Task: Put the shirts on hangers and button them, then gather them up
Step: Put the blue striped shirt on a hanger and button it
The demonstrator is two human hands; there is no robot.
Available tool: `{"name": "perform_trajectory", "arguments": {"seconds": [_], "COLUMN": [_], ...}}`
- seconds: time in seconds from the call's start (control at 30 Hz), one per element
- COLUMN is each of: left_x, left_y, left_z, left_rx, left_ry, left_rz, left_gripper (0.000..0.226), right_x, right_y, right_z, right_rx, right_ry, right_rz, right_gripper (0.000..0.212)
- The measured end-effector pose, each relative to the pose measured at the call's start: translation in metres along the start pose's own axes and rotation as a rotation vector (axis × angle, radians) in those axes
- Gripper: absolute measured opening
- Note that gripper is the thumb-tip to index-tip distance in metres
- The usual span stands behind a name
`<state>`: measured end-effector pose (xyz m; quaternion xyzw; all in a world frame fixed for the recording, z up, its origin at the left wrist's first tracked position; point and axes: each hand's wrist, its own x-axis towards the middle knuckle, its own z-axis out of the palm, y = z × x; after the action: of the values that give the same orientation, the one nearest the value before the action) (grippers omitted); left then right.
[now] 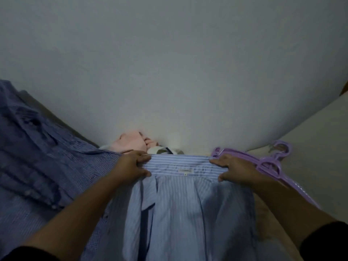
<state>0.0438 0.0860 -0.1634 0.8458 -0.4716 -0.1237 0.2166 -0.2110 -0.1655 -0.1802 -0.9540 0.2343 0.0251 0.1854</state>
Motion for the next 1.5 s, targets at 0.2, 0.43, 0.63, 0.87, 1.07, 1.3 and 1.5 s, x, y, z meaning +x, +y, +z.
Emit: {"name": "perform_trajectory", "arguments": {"seconds": [0.2, 0.43, 0.63, 0.87, 1.07, 1.3, 1.5], "left_x": [0.033, 0.020, -0.030, -0.040, -0.026, -0.019, -0.017], "left_y": [-0.025, -0.006, 0.071, 0.094, 0.079, 0.072, 0.072], "left_z": [0.037, 0.046, 0.078, 0.156, 0.174, 0.182, 0.183], "left_rx": [-0.034, 0.302, 0.247, 0.386, 0.474, 0.510, 0.500], "left_ry": [0.025, 0.182, 0.444, 0.152, 0.124, 0.146, 0.156], "left_rz": [-0.023, 0.030, 0.187, 0.131, 0.094, 0.117, 0.111], "left_gripper": [0.066, 0.060, 0.055, 0.071, 0.081, 0.080, 0.079], "right_x": [0.044, 0.026, -0.025, -0.087, -0.121, -0.120, -0.120], "right_y": [0.027, 0.033, 0.031, 0.072, 0.108, 0.129, 0.136], "right_z": [0.037, 0.063, 0.058, 0.061, 0.073, 0.087, 0.089], "right_rx": [-0.117, -0.134, -0.210, -0.216, -0.167, -0.141, -0.193], "right_ry": [-0.043, 0.220, 0.403, 0.384, 0.351, 0.312, 0.325], "right_rz": [-0.025, -0.019, 0.067, 0.367, 0.617, 0.648, 0.609], "right_gripper": [0.070, 0.050, 0.055, 0.072, 0.100, 0.098, 0.092]}}
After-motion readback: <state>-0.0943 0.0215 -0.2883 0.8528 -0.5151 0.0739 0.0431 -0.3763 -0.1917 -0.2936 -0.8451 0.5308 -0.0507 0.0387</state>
